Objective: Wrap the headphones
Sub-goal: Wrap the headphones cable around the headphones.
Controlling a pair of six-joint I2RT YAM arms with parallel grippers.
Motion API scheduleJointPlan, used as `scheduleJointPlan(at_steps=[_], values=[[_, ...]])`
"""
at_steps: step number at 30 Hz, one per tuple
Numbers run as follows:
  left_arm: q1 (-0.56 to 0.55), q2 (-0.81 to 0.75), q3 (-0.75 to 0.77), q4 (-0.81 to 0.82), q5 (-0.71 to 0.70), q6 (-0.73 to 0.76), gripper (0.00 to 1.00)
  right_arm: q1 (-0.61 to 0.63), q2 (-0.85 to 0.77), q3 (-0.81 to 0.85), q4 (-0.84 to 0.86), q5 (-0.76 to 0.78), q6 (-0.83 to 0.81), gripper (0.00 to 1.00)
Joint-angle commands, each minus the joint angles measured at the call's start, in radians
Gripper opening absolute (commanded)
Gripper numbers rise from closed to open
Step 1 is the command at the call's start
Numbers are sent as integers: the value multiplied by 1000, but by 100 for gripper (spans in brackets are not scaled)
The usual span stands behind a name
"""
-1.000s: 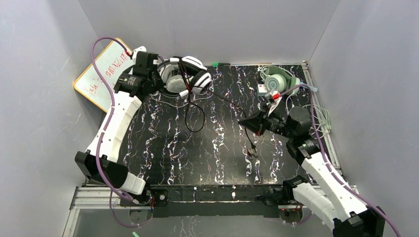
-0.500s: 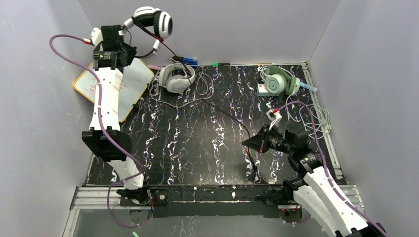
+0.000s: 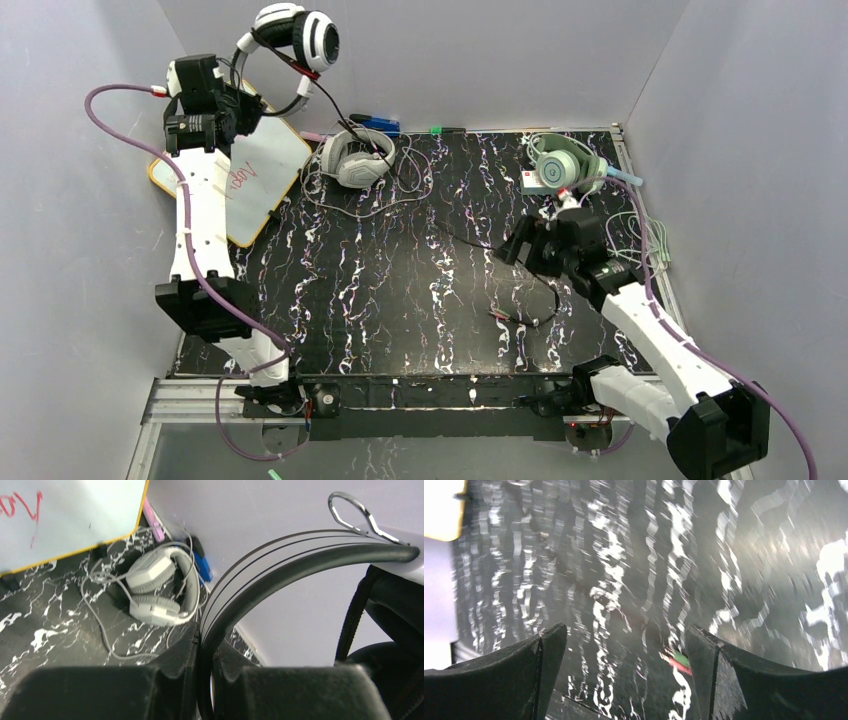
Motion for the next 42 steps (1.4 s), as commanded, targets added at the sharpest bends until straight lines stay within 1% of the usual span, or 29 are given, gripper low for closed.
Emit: scheduleJointPlan(at_steps=[1,4,7,9,12,15,17,19,21,24,29,36,39,42], values=[[-4,-164,-91,60,138,39,0,2,49,150,246,-252,-234,98],[-5,-236,-196,76,190,79,0,2,126,218,313,-439,-294,96],[-6,-289,-267,84,261,118,0,3,206,270,412,-621,-286,92],[-9,-324,-312,92,311,132,0,11,246,282,526,-693,-266,89],[-36,-385,-405,136,345,131,0,49,299,299,688,-749,-255,89],[-100,-416,-468,175,391,134,0,123,369,343,778,-745,-291,94],[-190,-421,-483,176,380,157,0,178,415,385,782,-700,-339,98],[-248,-423,-496,176,367,169,0,215,456,409,797,-658,-377,99],[-279,-425,-502,176,367,167,0,228,482,401,852,-629,-386,99],[-302,-430,-493,176,375,168,0,229,512,369,942,-618,-403,99],[-311,-440,-453,167,396,160,0,237,579,360,1008,-709,-474,99],[-343,-461,-413,160,385,130,0,248,664,367,1125,-787,-439,99],[-349,-453,-391,160,387,122,0,254,708,392,1147,-783,-436,98],[-353,-442,-363,162,384,111,0,256,750,396,1206,-768,-422,98]])
